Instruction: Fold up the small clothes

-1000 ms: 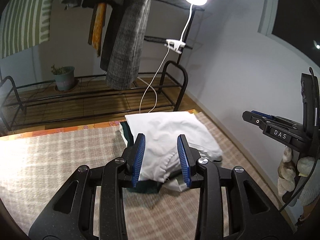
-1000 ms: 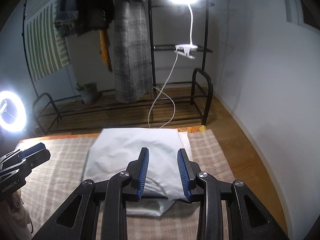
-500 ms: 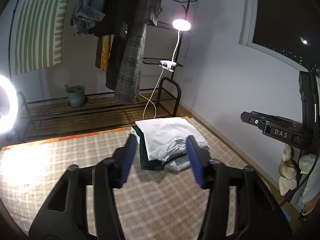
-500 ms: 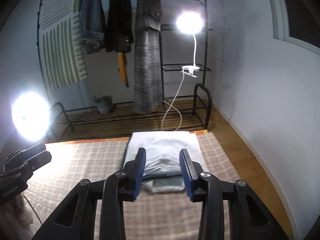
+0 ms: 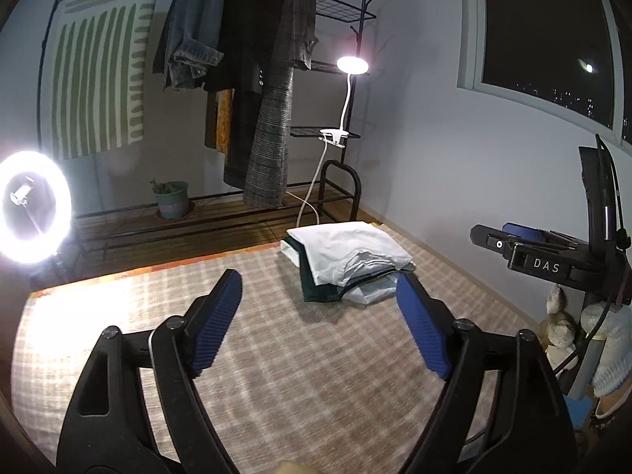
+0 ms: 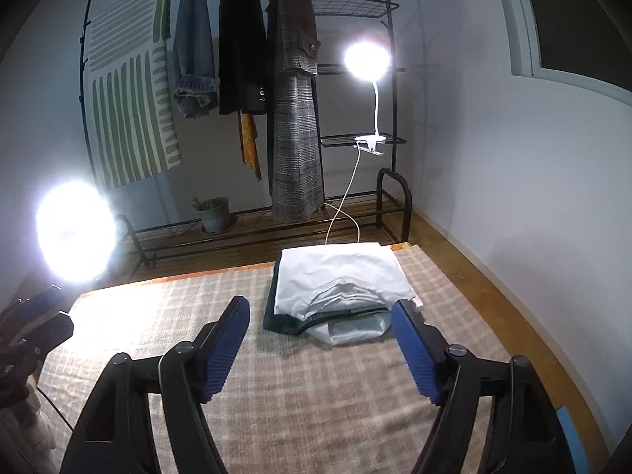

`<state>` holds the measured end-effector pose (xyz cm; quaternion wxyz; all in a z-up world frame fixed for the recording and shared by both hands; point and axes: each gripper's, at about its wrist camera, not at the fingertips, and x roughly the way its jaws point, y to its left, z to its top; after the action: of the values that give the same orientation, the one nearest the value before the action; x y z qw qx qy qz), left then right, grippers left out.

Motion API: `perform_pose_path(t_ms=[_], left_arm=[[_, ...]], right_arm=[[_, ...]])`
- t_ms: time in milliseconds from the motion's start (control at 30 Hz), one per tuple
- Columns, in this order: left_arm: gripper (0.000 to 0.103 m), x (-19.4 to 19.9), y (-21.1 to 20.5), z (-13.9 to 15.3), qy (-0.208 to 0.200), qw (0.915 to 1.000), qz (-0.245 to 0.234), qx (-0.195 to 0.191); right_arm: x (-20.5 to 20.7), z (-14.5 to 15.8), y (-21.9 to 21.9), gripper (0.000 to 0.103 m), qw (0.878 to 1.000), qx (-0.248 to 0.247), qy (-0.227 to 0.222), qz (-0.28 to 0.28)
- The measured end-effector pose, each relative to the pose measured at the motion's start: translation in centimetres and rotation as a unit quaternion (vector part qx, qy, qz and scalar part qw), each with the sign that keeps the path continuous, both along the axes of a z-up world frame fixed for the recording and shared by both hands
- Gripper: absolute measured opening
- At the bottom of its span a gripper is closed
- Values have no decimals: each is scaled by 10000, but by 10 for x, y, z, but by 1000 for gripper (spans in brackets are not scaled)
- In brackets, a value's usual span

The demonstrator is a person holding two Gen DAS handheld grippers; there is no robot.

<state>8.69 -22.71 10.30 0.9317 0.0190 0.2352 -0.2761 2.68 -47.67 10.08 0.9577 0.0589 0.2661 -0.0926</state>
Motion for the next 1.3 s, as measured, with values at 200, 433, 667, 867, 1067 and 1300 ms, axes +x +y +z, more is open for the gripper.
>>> perform_pose_path(t_ms=[200,433,667,867,1067,1300], left_arm=[[92,-16,11,-11,-74,10000,-8,44],[101,-28,15,-23,-273,9995,33,147],[103,-25,13,-33,-210,9994,13,285],[103,-21,10,-42,-79,9993,-11,369],[103,-18,12,-48,21,9991,48,426],[103,-17,10,-50,81,9988,-3,476]], right_arm=[[-6,-20,16,87,10000,6,-8,-53],[-7,-42,22,101,9994,89,-192,-261],[1,-61,21,103,9991,92,-197,-359],[9,-70,24,103,9994,67,-146,-315],[15,-74,23,103,9995,96,-95,-286],[19,-79,23,103,9995,56,-39,-324]])
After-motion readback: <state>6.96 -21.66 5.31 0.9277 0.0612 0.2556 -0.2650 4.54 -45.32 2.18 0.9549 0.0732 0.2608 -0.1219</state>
